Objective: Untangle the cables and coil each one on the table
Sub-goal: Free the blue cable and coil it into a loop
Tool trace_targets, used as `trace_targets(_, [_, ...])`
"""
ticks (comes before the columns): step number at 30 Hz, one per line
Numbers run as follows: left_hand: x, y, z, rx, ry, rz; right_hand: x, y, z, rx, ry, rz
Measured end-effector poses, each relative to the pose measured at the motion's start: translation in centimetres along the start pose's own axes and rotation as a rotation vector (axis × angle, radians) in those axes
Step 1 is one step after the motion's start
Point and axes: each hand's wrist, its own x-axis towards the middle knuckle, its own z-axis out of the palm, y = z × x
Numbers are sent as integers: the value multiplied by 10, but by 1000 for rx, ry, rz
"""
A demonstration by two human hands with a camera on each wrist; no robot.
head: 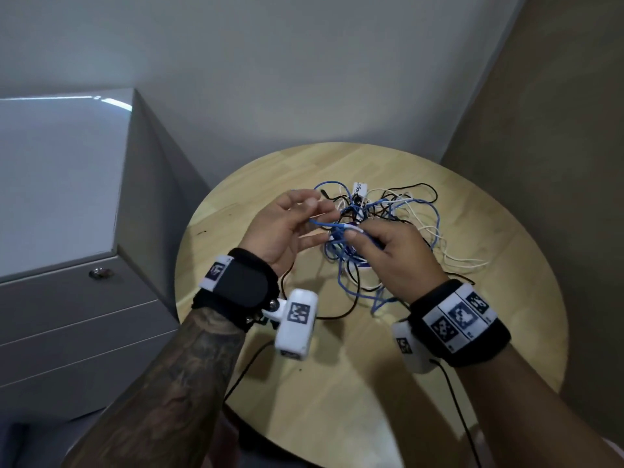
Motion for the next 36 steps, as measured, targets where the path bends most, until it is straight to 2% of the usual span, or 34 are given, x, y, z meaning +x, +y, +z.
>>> trace_targets(2, [2,-9,0,433,87,225,1,-3,-2,17,-2,54])
trace_targets(4, [2,-18,3,724,46,433,3,-6,-4,12,12,102])
trace_targets(5, [2,-22,6,787,-10,467,4,-6,-6,-12,22,127])
trace_targets(8, [-1,-27,13,708,-104,334,5,-3,-8,-161,47,164])
trace_targets(9, [-2,-30,15,700,-110,330,5,-4,-7,-209,43,168])
trace_targets(12, [-1,-32,14,866,-45,494,1,-7,-5,-209,-21,161])
trace_targets(14, [5,-24,7,767,54,470,2,-6,-7,-81,-90,199])
trace_targets(16, [4,-17,3,666,-31,358,3,-5,-12,87,-74,256])
trace_targets(18, [1,-19,3,708,-152,318,4,-6,-14,134,-4,258])
trace_targets(21, [-3,-24,7,755,-117,364,4,-9,-14,126,-15,200])
trace_targets(23, [1,-19,4,622,-34,333,4,-8,-17,281,-80,221])
trace_targets(25, [3,-9,-3,396,22,233,3,-3,-24,483,-125,299])
trace_targets(27, [4,-3,-7,193,39,120,2,3,-28,543,-106,354])
trace_targets(28, [4,-2,-8,140,42,75,3,7,-28,488,-85,359])
trace_targets(30, [6,-3,-9,141,89,20,3,17,-24,227,-61,353])
trace_targets(33, [10,-1,-17,200,170,60,0,30,-24,-279,-201,399])
trace_targets(35, [9,2,-19,220,119,86,-5,29,-21,-452,-258,413])
trace_targets(36, [6,2,-17,235,86,84,-6,27,-19,-458,-235,370])
